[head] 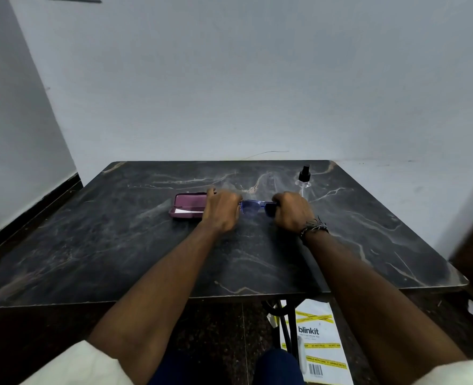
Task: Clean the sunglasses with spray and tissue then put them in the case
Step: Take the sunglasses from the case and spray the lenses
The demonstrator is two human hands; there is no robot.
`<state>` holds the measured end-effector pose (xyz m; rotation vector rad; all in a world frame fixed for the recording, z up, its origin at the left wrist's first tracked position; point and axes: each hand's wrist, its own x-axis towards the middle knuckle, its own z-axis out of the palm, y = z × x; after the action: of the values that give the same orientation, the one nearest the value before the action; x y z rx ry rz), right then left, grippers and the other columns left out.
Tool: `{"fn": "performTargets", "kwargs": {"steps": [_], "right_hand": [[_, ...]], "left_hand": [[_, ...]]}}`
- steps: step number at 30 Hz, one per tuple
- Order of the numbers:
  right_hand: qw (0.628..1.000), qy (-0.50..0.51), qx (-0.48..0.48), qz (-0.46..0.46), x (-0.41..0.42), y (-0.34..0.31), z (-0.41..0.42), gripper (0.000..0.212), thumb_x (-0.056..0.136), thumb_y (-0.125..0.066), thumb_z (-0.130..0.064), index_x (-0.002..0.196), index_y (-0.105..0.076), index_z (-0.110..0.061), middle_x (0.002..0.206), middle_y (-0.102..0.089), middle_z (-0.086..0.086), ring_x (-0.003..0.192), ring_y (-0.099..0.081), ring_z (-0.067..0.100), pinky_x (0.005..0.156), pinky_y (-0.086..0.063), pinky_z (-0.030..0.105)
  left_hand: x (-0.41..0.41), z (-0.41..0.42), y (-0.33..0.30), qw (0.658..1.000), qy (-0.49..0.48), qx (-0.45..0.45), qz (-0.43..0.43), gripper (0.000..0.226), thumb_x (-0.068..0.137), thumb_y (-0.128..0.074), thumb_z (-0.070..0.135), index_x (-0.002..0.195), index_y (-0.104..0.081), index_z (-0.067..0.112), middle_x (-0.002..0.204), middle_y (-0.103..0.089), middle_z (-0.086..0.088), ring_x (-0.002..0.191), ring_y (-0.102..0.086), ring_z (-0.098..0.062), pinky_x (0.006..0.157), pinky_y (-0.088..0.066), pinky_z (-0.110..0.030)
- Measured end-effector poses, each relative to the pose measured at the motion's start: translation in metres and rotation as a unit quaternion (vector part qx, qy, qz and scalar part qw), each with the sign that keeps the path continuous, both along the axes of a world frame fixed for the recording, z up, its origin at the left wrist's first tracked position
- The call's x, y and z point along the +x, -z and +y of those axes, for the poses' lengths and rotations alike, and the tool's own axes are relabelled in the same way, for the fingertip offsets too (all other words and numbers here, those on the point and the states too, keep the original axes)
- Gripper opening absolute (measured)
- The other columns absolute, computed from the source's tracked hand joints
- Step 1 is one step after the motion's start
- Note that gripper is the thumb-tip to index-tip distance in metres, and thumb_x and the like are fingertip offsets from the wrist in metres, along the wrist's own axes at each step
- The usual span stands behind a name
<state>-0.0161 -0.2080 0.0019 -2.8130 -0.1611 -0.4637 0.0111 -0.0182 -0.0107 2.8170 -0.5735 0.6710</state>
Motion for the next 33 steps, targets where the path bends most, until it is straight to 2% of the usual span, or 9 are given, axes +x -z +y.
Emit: {"fn": "performTargets", "kwargs": {"steps": [3,8,11,15,18,22,26,28,33], "right_hand": [[0.999,0.007,0.031,-0.013,0.000,-0.005,0.002,0.018,0.077,-0.058,-0.011,0.091,-0.071,-0.011,0.089,-0.069,0.010,0.077,-0.061,0.029,0.065,-0.047,0.032],[0.984,0.010,0.178,-0.027,-0.001,-0.019,0.010,0.017,0.080,-0.059,-0.013,0.081,-0.075,-0.015,0.082,-0.073,0.006,0.077,-0.066,0.025,0.069,-0.057,0.037],[0.954,0.004,0.300,-0.007,-0.005,-0.030,0.016,0.015,0.087,-0.062,-0.016,0.080,-0.073,-0.009,0.072,-0.071,0.010,0.067,-0.066,0.023,0.063,-0.057,0.036],[0.907,0.018,0.419,0.031,-0.012,-0.040,0.024,0.025,0.093,-0.062,-0.021,0.077,-0.068,-0.002,0.070,-0.066,0.019,0.053,-0.063,0.022,0.051,-0.053,0.029],[0.860,0.035,0.496,0.115,-0.015,-0.048,0.034,0.019,0.092,-0.063,-0.020,0.092,-0.064,-0.002,0.078,-0.066,0.015,0.054,-0.065,0.021,0.047,-0.055,0.025],[0.803,0.050,0.548,0.230,-0.016,-0.053,0.045,0.018,0.093,-0.058,-0.021,0.100,-0.059,-0.004,0.079,-0.064,0.013,0.062,-0.064,0.022,0.047,-0.056,0.025],[0.788,0.061,0.549,0.271,-0.016,-0.059,0.049,0.015,0.091,-0.057,-0.019,0.091,-0.059,-0.004,0.078,-0.061,0.009,0.062,-0.060,0.019,0.057,-0.056,0.026],[0.781,0.061,0.554,0.280,-0.015,-0.061,0.051,0.014,0.090,-0.056,-0.015,0.092,-0.058,-0.002,0.080,-0.061,0.010,0.064,-0.059,0.020,0.056,-0.057,0.027],[0.773,0.056,0.556,0.300,-0.014,-0.063,0.053,0.009,0.090,-0.055,-0.006,0.096,-0.059,0.000,0.085,-0.063,0.015,0.070,-0.062,0.023,0.057,-0.058,0.031]], "left_hand": [[-0.005,0.008,-0.004,0.999,0.013,-0.038,-0.028,0.011,0.092,-0.062,0.014,0.095,-0.072,0.016,0.088,-0.069,-0.003,0.086,-0.062,-0.020,0.100,-0.037,-0.043],[-0.016,0.029,-0.018,0.994,0.042,-0.093,-0.039,0.012,0.088,-0.059,0.009,0.085,-0.071,0.008,0.077,-0.069,-0.015,0.071,-0.061,-0.032,0.073,-0.043,-0.036],[-0.026,0.041,-0.027,0.988,0.057,-0.136,-0.047,0.009,0.083,-0.060,0.003,0.077,-0.068,0.005,0.071,-0.066,-0.018,0.063,-0.056,-0.033,0.061,-0.030,-0.031],[-0.030,0.058,-0.031,0.984,0.048,-0.163,-0.057,0.009,0.082,-0.059,0.005,0.078,-0.067,0.006,0.069,-0.066,-0.014,0.062,-0.058,-0.033,0.054,-0.035,-0.032],[-0.032,0.068,-0.030,0.982,0.048,-0.170,-0.068,0.013,0.084,-0.061,0.007,0.088,-0.073,0.009,0.076,-0.071,-0.012,0.066,-0.062,-0.027,0.060,-0.049,-0.036],[-0.037,0.079,-0.025,0.980,0.034,-0.179,-0.081,0.012,0.082,-0.067,0.009,0.092,-0.075,0.009,0.081,-0.073,-0.010,0.071,-0.064,-0.027,0.066,-0.055,-0.039],[-0.040,0.086,-0.023,0.981,0.028,-0.173,-0.082,0.014,0.079,-0.067,0.007,0.089,-0.076,0.009,0.081,-0.072,-0.008,0.072,-0.062,-0.027,0.066,-0.053,-0.040],[-0.040,0.088,-0.022,0.979,0.028,-0.188,-0.080,0.017,0.077,-0.065,0.004,0.089,-0.076,0.008,0.080,-0.072,-0.008,0.068,-0.063,-0.025,0.064,-0.054,-0.041],[-0.040,0.090,-0.023,0.968,0.020,-0.251,-0.018,0.024,0.078,-0.068,0.002,0.101,-0.076,0.008,0.086,-0.076,-0.008,0.074,-0.069,-0.019,0.073,-0.060,-0.039]]}}
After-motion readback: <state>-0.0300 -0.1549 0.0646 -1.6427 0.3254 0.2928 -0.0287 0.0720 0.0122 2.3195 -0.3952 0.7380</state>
